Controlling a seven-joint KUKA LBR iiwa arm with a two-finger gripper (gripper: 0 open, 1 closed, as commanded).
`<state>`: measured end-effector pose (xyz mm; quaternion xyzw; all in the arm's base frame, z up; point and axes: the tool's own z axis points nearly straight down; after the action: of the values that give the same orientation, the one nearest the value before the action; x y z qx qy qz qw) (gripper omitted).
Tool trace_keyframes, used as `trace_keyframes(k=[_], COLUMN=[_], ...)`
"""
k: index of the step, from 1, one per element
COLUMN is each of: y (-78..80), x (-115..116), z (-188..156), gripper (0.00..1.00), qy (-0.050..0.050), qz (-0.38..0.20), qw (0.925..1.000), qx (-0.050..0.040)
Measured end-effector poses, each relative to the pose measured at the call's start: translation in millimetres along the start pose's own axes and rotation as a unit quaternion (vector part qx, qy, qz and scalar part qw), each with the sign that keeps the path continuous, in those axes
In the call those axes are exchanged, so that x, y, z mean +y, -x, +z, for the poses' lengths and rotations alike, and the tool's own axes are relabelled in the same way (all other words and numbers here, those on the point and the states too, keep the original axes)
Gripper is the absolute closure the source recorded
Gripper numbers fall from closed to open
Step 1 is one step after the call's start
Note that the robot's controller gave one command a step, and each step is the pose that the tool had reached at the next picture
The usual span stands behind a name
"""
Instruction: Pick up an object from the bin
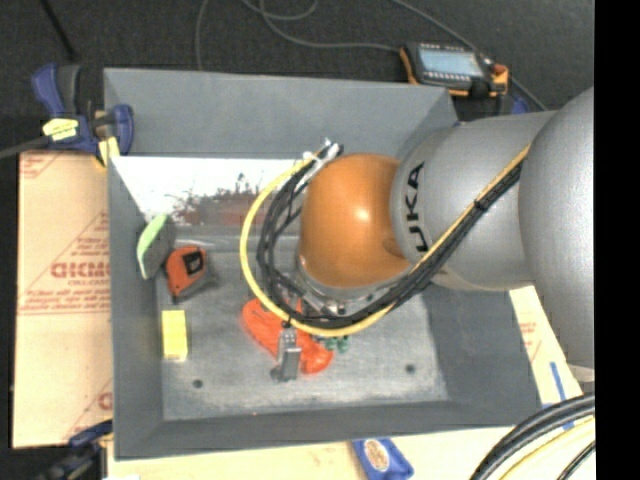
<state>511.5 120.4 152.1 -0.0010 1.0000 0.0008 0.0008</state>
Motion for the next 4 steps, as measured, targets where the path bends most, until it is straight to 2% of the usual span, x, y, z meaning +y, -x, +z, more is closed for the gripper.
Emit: trace_keyframes(k=[1,2,3,4], y=[16.8,8.6,60.4,60.4], x=[-22.4,-60.3,-27.9,-27.8], z=[25.8,55.7,72.0,72.0], gripper=[0.0,0.0,1.0,1.0], qy=[-0.001,0.0,0.001,0.001], qz=[-0.024,-0.003,0.031,0.031], qw=[0.9997,1.0,0.9995,0.9995], qx=[-0.001,-0.0008,-0.0037,-0.0037])
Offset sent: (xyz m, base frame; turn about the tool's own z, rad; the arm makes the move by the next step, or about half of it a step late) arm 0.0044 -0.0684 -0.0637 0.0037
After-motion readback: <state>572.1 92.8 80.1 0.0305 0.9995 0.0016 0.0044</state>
